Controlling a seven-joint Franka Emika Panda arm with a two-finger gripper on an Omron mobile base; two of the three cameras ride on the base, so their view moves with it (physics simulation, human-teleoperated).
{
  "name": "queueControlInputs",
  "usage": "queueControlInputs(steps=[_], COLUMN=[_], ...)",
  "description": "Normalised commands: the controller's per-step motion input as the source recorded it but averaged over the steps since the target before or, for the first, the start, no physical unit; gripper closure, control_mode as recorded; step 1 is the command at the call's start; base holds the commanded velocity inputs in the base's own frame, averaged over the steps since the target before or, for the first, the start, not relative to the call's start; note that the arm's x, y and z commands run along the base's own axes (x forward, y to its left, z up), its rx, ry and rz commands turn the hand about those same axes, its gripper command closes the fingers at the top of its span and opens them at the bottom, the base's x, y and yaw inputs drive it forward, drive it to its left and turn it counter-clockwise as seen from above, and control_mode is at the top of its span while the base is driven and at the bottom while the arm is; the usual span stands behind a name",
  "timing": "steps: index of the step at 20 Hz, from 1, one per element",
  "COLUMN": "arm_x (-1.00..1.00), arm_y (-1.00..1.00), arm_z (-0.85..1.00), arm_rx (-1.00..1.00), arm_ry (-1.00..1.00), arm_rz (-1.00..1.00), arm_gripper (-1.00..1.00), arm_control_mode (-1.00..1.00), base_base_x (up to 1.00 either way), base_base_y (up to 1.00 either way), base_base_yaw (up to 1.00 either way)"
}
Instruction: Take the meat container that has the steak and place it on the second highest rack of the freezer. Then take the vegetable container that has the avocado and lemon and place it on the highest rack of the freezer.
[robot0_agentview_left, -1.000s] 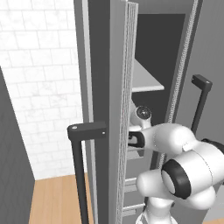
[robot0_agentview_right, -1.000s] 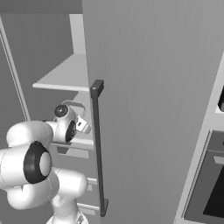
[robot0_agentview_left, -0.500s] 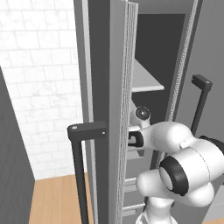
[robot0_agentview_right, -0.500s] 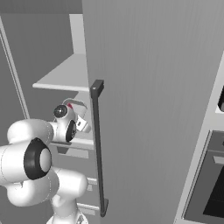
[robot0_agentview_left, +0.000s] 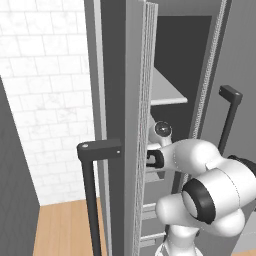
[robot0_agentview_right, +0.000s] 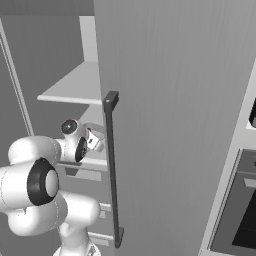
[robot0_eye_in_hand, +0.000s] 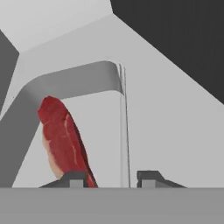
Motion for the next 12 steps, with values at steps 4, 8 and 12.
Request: queueControlInputs(steps=[4, 8, 12], arm_x=[0.0, 0.0, 0.0], arm_y=[0.0, 0.0, 0.0], arm_z=[0.0, 0.0, 0.0], arm_rx=[0.0, 0.0, 0.0], arm_ry=[0.0, 0.0, 0.0], arm_rz=[0.0, 0.0, 0.0], arm_gripper=[-1.0, -1.0, -1.0], arm_control_mode=[-1.0, -1.0, -1.0], base_base_x=[0.0, 0.0, 0.0], base_base_y=[0.0, 0.0, 0.0], base_base_yaw=[0.0, 0.0, 0.0])
